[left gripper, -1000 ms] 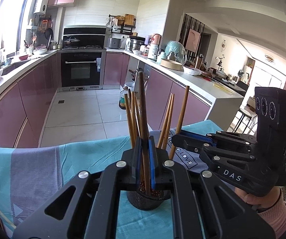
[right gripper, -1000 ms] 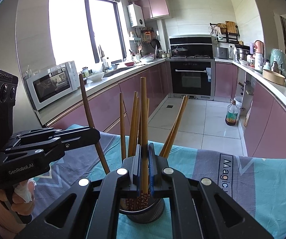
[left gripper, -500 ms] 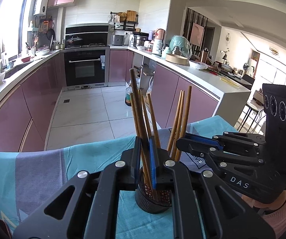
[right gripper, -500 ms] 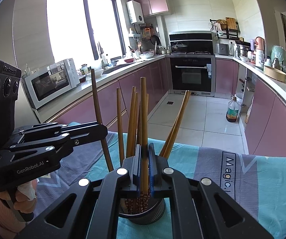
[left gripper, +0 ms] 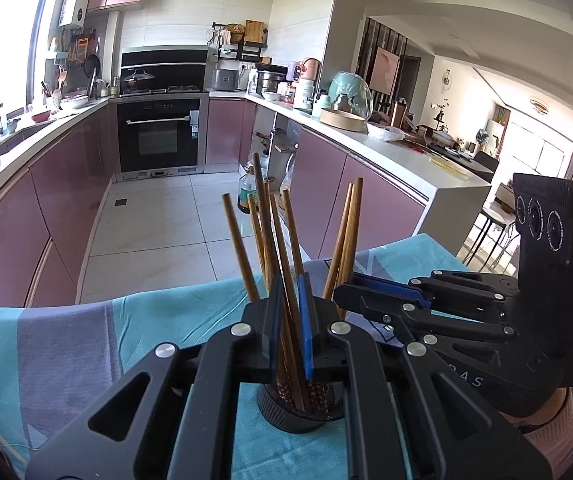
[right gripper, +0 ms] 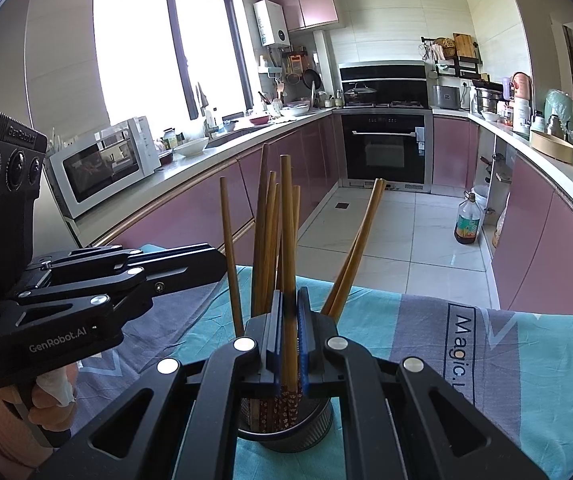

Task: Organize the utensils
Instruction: 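Lower the chopsticks into the mesh holder with both grippers, then open both grippers and withdraw them from the holder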

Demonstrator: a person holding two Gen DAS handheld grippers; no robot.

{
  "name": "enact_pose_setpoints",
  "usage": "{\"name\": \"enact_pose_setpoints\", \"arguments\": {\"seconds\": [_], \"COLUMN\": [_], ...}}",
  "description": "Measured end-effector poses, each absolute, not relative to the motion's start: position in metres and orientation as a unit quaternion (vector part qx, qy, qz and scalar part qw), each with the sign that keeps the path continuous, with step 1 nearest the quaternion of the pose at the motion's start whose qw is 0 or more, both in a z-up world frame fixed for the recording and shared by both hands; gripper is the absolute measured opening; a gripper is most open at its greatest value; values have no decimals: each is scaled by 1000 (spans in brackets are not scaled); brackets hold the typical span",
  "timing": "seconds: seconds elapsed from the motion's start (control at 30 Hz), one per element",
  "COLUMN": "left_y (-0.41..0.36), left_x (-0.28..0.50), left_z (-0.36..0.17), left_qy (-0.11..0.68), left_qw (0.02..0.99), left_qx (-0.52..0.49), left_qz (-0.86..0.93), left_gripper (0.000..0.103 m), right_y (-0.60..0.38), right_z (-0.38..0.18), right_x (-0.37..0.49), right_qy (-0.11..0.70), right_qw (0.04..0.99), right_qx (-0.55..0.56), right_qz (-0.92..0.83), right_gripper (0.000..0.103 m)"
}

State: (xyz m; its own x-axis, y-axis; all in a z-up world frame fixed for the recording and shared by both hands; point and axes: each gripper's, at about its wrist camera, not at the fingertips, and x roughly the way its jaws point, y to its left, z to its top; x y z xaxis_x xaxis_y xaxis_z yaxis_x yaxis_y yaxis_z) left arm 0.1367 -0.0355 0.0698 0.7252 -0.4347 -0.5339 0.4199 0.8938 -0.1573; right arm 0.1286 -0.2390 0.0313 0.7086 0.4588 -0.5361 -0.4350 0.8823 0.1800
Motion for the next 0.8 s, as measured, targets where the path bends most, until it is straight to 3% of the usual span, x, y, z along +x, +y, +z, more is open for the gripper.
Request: {"name": "enact_pose_setpoints", "arguments": {"seconds": [0.4, 0.53, 0.8], "left_y": [-41, -39, -20], "left_x": [149, 147, 130], "left_z": [54, 48, 33], "left_qy": [306, 304, 286], "left_qw": [926, 928, 938], "left_qx": [-2, -1, -17], "left_qz": [-221, -213, -196], "left_gripper": [10, 26, 54], "right_y": [-235, -240, -241], "right_z": [22, 19, 15], "right_x": [134, 137, 124], "right_qy": [305, 308, 304], "right_qw": [921, 920, 922], "right_qx": [28, 40, 40], "right_qz": [240, 240, 238], "right_gripper": [7, 8, 35]}}
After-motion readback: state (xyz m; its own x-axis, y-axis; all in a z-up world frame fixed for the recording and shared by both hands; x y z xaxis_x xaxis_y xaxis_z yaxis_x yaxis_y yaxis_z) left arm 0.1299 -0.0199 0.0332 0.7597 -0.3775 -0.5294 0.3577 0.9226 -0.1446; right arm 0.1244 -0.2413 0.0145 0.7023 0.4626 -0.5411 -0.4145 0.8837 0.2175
